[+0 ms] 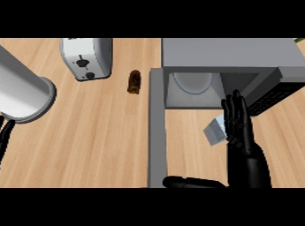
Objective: Pick up the milk, place it into the microwave and close the microwave
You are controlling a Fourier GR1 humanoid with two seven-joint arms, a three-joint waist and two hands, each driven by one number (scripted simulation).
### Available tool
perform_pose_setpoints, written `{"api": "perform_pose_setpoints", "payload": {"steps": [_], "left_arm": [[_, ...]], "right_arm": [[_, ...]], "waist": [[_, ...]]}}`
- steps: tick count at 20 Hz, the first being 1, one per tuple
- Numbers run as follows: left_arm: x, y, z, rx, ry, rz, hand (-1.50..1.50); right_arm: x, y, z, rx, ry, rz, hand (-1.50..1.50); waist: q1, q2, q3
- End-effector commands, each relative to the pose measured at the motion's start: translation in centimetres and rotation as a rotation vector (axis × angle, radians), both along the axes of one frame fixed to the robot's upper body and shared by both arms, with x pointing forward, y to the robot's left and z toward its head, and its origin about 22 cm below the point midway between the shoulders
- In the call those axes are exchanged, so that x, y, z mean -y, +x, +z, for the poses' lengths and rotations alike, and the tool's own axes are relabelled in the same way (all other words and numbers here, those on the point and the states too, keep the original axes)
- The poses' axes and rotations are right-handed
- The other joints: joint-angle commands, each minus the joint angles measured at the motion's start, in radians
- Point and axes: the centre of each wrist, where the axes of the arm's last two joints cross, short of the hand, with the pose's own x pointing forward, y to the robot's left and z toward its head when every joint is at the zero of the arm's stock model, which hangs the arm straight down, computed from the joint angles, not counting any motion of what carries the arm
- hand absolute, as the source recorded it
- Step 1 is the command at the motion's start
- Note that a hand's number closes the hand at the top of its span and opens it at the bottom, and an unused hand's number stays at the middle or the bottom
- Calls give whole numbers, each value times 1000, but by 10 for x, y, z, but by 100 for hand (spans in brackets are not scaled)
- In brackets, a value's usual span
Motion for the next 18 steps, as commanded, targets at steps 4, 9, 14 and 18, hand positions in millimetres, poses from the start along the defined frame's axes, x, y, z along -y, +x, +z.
{"api": "perform_pose_setpoints", "payload": {"steps": [4, 9, 14, 18], "left_arm": [[-19, -26, -2, -5, 7, 27, -150], [-10, -40, -19, 8, 0, -1, -150], [-3, -37, -14, 5, 7, -18, -150], [-1, -22, -2, -7, 4, 4, -150]], "right_arm": [[-4, 7, -21, -1, -58, -122, -150], [35, 26, -39, -26, -46, -160, -150], [43, 29, -69, -62, -57, -196, -150], [41, 29, -84, -62, -110, -230, -150]], "waist": [[3, 0, 0], [4, 1, 0], [0, 1, 0], [-3, 2, 0]]}}
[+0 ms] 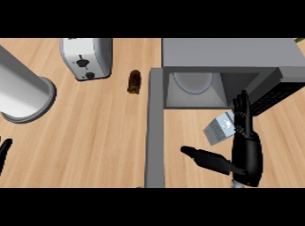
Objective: Pick up the milk, place it into the microwave and close the microwave
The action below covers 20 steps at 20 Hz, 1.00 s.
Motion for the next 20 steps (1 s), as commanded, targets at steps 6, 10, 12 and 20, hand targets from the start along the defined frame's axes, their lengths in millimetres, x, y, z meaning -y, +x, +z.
{"api": "perform_pose_setpoints", "payload": {"steps": [6, 10, 12, 20], "left_arm": [[-8, 5, 8, 1, -6, -13, -150], [-17, 1, -8, -14, -3, -5, -150], [3, -21, 2, 2, -5, 1, -150], [-2, -12, -3, -2, 6, -5, -150]], "right_arm": [[41, 14, -47, -31, -35, -64, -150], [65, -3, -57, -68, -43, -39, -150], [81, -11, -59, -74, -56, -37, -150], [104, 24, -83, -141, -66, -40, -150]], "waist": [[-1, 0, 0], [-2, 0, 0], [0, -1, 0], [2, 0, 0]]}}
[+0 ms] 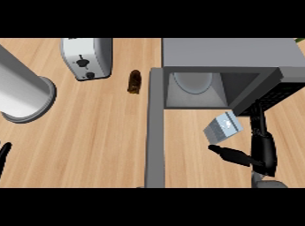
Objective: Pick up the milk, place it into the microwave and close the microwave
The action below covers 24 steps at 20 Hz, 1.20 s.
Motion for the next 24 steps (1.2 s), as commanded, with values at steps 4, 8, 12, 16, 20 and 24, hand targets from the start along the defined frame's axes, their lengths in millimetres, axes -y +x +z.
{"api": "perform_pose_setpoints", "payload": {"steps": [4, 8, 12, 16, 20, 24], "left_arm": [[-5, -5, -3, 4, -2, -1, -150], [-12, -23, -17, -8, -3, 1, -150], [-7, -9, -15, 8, -9, 8, -150], [-3, -2, 7, 2, 22, -2, -150], [-4, -12, 4, 8, 12, 6, -150], [-13, -3, 7, -27, -9, 6, -150]], "right_arm": [[26, 15, -23, -53, -28, -25, -150], [4, 10, -41, -69, -36, -21, -150], [47, 11, -32, -95, 13, 39, -150], [30, 5, -62, -99, 21, 49, -150], [20, 9, -78, -129, 82, 89, -150], [20, 14, -73, -103, 83, 95, -150]], "waist": [[2, 0, 0], [6, 0, 0], [2, 0, 0], [4, 2, 1], [10, 2, 1], [0, 0, 0]]}}
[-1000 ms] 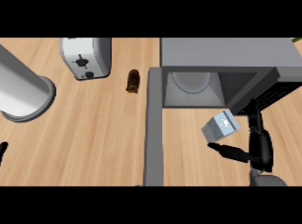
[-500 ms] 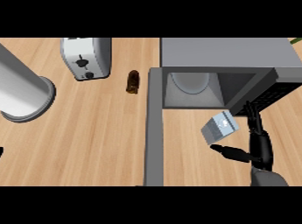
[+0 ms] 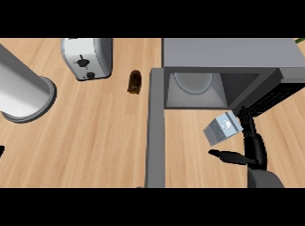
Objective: Pick up the milk, place it into the microwave and close the microwave
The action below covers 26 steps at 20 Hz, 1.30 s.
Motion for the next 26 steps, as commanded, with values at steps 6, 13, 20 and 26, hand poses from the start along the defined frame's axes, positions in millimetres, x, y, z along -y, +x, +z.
{"api": "perform_pose_setpoints", "payload": {"steps": [6, 13, 20, 26], "left_arm": [[3, 11, -2, 12, 1, -1, -150], [-11, 5, -16, 11, -12, -16, -150], [-7, 17, 5, -5, -12, 3, -150], [3, 0, -8, 1, 4, 13, -150]], "right_arm": [[-8, 18, -14, 46, 46, -30, -150], [-17, 24, -11, 105, 227, 35, 150], [-30, 21, -13, 151, 322, 66, 150], [-19, 12, -12, 136, 364, 107, 150]], "waist": [[2, 5, 4], [1, 4, 3], [-5, 3, 3], [-3, 2, 3]]}}
